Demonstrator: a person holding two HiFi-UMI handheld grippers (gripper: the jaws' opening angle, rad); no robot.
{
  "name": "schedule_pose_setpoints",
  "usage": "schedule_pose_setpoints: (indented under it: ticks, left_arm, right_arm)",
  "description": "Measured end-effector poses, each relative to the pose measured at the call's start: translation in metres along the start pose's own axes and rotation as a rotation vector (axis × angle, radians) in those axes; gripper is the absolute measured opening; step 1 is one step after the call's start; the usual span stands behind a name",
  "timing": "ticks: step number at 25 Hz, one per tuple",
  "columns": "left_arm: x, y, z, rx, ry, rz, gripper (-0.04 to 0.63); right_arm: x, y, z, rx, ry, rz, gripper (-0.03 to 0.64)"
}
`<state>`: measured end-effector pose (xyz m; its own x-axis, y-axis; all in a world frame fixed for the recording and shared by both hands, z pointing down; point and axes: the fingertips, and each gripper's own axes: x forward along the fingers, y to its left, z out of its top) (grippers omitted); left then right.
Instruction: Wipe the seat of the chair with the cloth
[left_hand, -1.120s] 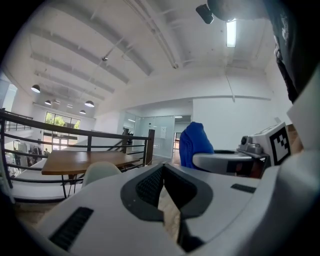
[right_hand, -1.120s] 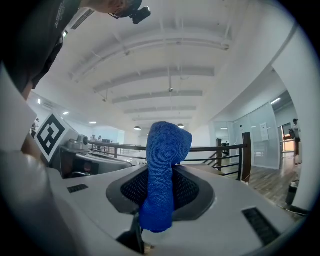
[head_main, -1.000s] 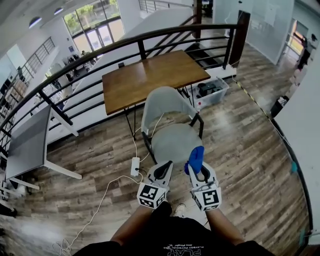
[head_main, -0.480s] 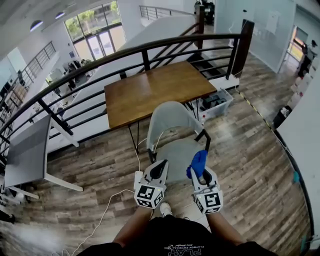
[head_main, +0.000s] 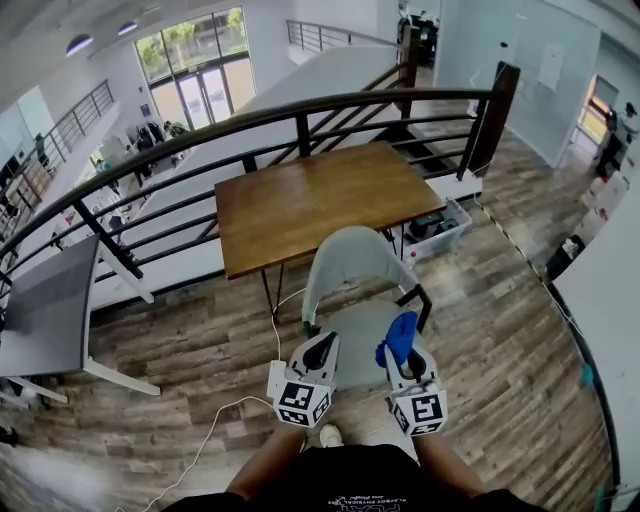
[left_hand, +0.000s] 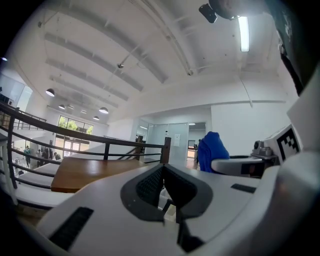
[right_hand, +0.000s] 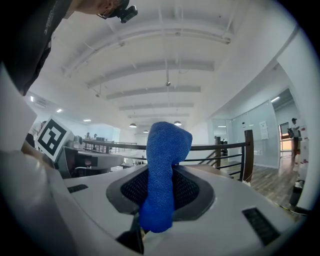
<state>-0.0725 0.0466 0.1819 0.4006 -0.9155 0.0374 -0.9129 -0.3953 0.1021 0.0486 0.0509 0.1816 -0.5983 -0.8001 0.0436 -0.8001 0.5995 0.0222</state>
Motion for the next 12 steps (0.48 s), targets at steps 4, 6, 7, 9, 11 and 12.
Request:
schedule_pose_setpoints:
  ticks: [4, 6, 7, 9, 11, 12]
  left_arm:
    - [0.000, 0.013, 0.000, -0.010, -0.003, 0.010, 0.008]
    - [0.001, 0.016, -0.004, -0.014, 0.001, 0.009, 0.008]
    - [0.002, 0.017, -0.006, -0.016, 0.003, 0.008, 0.008]
    - [0.004, 0.017, -0.011, -0.014, 0.010, 0.003, 0.008]
    - [0.007, 0.016, -0.013, -0.009, 0.020, -0.003, 0.008]
    - [0.010, 0.017, -0.015, -0.007, 0.025, -0.004, 0.008]
  right_arm:
    - [0.012, 0.005, 0.001, -0.015, 0.012, 0.005, 0.110]
    - [0.015, 0.007, 0.000, -0.020, 0.016, 0.010, 0.110]
    - [0.017, 0.008, -0.002, -0.022, 0.019, 0.012, 0.110]
    - [0.020, 0.007, -0.006, -0.023, 0.031, 0.017, 0.110]
    - [0.023, 0.005, -0.009, -0.020, 0.035, 0.021, 0.110]
    - [0.026, 0.003, -0.010, -0.017, 0.036, 0.023, 0.110]
